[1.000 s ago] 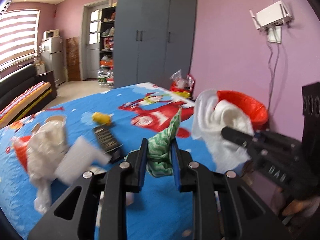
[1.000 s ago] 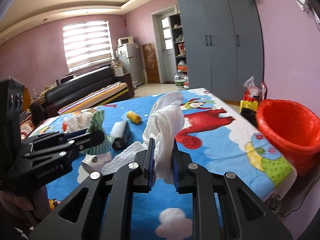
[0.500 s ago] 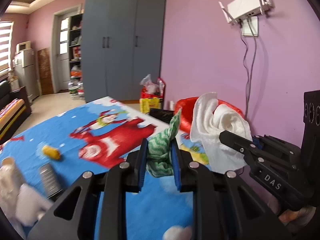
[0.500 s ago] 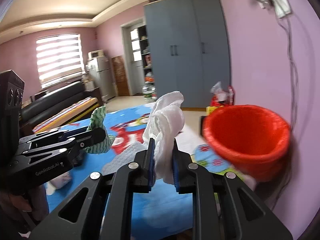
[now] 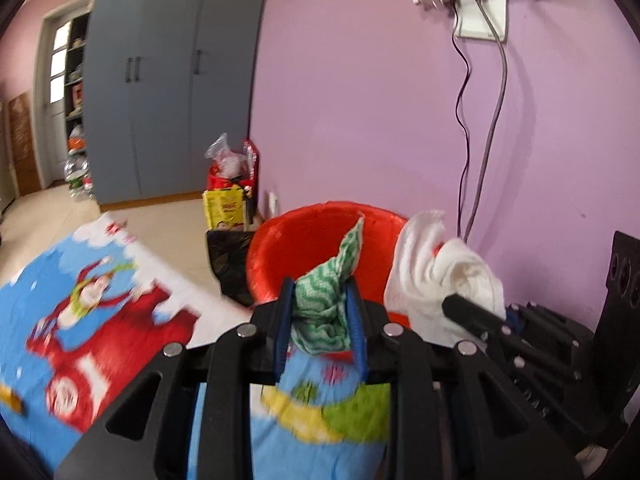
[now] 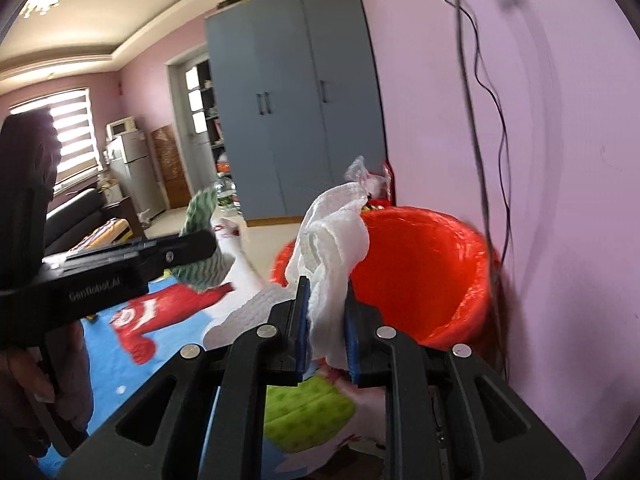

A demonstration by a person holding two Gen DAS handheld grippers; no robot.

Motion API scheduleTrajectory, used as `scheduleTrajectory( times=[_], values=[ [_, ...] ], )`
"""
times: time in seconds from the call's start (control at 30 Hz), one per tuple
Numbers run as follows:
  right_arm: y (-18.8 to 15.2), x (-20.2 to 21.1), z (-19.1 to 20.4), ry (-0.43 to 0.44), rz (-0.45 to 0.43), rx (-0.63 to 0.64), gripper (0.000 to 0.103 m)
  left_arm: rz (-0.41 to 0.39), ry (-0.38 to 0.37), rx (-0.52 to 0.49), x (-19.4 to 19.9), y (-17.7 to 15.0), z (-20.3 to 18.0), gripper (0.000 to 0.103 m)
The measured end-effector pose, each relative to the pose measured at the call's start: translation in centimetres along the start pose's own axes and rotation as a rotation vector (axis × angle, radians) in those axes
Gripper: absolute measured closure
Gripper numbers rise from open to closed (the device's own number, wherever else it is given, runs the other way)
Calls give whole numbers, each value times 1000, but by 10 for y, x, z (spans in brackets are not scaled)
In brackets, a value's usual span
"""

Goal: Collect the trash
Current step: 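Carry the tissue and green cloth over the red bucket with both grippers, then open both grippers to drop the tissue and cloth into the bucket, then move both open grippers back over the remaining trash on the bed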

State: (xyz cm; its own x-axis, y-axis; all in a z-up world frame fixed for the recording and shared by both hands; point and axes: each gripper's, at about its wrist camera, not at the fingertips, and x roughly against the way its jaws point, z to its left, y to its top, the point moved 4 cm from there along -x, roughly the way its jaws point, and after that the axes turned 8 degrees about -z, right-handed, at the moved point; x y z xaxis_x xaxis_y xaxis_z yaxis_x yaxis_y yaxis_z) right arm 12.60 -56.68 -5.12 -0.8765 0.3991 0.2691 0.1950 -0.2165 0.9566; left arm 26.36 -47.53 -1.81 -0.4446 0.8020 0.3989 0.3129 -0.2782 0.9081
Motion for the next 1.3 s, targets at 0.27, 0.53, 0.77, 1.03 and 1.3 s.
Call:
scheduleTrajectory(
  times=[0.27, 0.53, 0.77, 1.03, 1.3],
  values=[
    [6, -42, -34, -57, 13, -6, 84, 56, -96, 31, -74, 30, 7, 71],
    [-1, -63, -47, -121, 59, 15, 77, 63, -94, 101, -99, 47, 13, 25],
    [-7, -54, -39, -122, 71, 10, 76, 55, -12, 107, -70, 42, 31, 14],
    [-9, -2, 14, -15, 47, 20, 76, -26, 200, 29, 47, 10, 53, 6],
    [-37, 32, 103, 158, 118, 76, 76, -4, 369, 79, 170, -72, 91, 5]
  ],
)
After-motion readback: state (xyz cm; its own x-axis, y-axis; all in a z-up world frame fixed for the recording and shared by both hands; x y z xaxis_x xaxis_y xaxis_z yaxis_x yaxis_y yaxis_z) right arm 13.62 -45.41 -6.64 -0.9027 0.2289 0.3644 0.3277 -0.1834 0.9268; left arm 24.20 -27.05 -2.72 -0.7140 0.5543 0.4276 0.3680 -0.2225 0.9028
